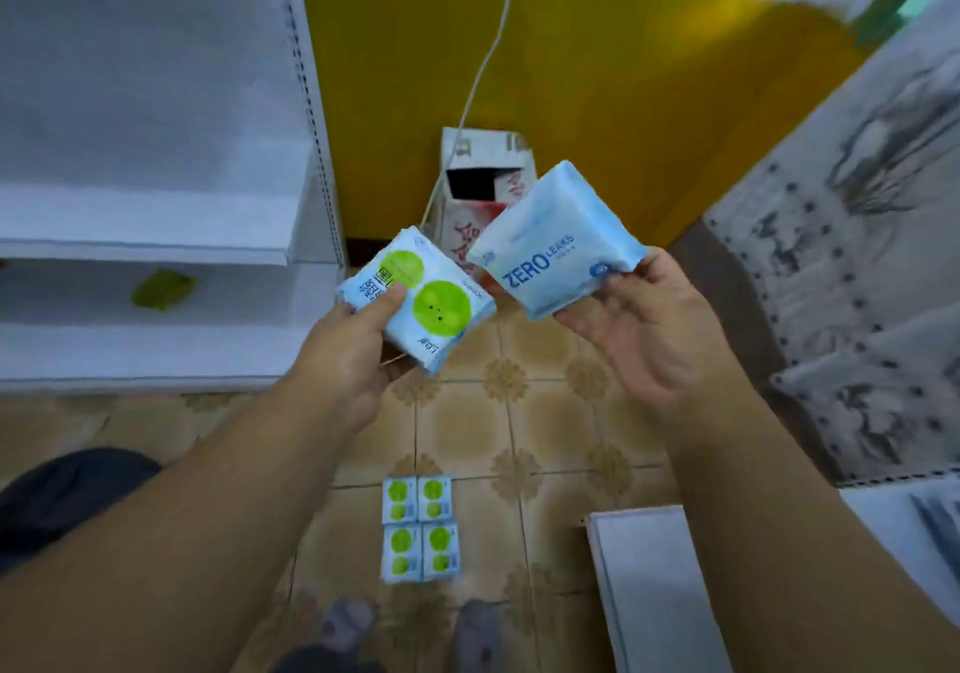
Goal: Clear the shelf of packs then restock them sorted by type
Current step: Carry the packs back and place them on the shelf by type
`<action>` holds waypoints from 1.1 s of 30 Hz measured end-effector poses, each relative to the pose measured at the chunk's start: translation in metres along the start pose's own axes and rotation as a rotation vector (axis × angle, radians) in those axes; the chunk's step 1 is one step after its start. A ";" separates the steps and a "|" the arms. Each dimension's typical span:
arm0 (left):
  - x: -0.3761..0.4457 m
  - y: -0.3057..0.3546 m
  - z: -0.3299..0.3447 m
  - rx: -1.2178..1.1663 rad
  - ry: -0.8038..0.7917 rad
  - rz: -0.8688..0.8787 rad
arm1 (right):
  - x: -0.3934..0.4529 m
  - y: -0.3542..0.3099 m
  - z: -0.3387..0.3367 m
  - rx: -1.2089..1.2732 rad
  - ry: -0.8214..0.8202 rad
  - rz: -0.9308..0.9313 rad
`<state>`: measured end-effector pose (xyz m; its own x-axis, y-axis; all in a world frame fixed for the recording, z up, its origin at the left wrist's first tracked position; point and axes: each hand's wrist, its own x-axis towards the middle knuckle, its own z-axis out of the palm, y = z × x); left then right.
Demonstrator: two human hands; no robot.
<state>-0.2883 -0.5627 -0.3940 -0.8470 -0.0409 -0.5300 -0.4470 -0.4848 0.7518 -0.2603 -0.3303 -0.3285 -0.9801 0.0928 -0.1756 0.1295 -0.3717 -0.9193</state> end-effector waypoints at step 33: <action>-0.392 -0.048 0.397 0.142 -1.205 0.003 | -0.452 -0.306 -0.151 -0.583 0.973 -0.649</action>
<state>-0.0493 -0.1765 -0.0664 -0.5387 0.8339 0.1201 -0.4077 -0.3828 0.8290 0.1658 -0.1192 -0.0210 -0.4104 0.8196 0.3998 -0.0366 0.4233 -0.9053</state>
